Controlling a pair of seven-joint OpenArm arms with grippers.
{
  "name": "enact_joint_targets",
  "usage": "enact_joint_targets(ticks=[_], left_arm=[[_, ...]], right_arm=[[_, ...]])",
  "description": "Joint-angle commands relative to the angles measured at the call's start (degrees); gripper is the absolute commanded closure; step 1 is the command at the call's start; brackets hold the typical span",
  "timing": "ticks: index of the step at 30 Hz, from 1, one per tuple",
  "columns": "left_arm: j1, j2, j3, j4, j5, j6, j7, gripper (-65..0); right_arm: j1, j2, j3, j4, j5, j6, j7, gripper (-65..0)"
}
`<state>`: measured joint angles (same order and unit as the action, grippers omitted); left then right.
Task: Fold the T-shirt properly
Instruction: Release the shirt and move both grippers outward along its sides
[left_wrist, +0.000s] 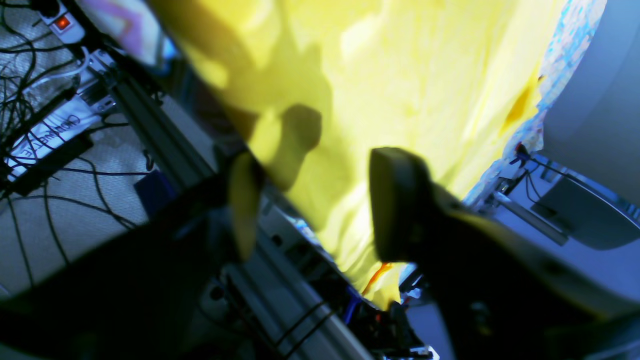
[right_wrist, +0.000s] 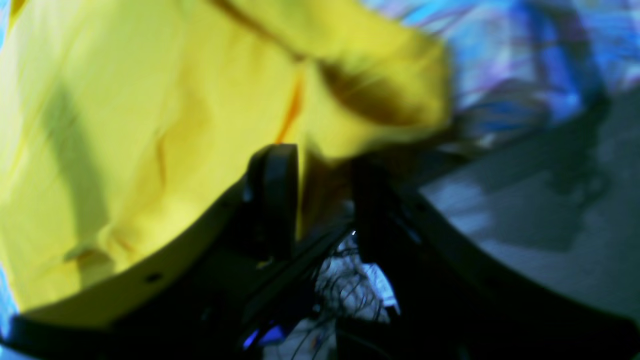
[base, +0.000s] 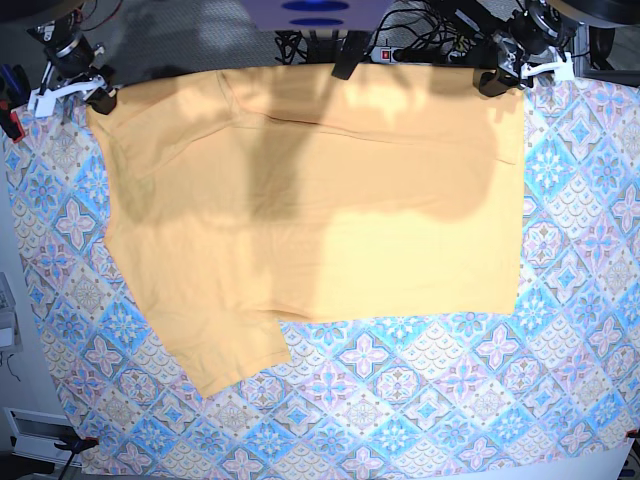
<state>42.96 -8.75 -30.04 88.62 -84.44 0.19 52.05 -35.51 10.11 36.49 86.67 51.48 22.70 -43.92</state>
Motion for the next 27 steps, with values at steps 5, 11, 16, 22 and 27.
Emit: enact_joint_targets(ticks=[5,11,16,22,27], left_arm=[[3.3,-0.6,-0.5,0.7,-0.6,-0.5,0.4,-39.4],[3.7,-0.8,-0.5,0.8,-0.6,-2.4,0.4,-39.4],[3.1,-0.9,-1.7,3.1,-0.6,-4.0,0.4,-39.4],[3.2,-0.7,-2.2,10.9,-0.6,-5.2,0.3,-39.4],[0.4,-0.9,-3.6,13.3,-0.6,-5.1,-0.7,-39.4]], right_arm=[[-0.3,-1.1,5.8,0.9,-3.8,-3.7,0.8,-18.5],[-0.1,-2.8,10.1,2.7,-5.8,-3.7,0.4,-18.5],[1.7,-2.8,9.3,10.0,-5.8,-3.7,0.4,-18.5],[5.6,-2.8,5.1,14.2,-6.1,-3.7,0.4,-18.5],[9.5,-2.3,1.1,14.3,-6.3,-3.7,0.4,-18.5]])
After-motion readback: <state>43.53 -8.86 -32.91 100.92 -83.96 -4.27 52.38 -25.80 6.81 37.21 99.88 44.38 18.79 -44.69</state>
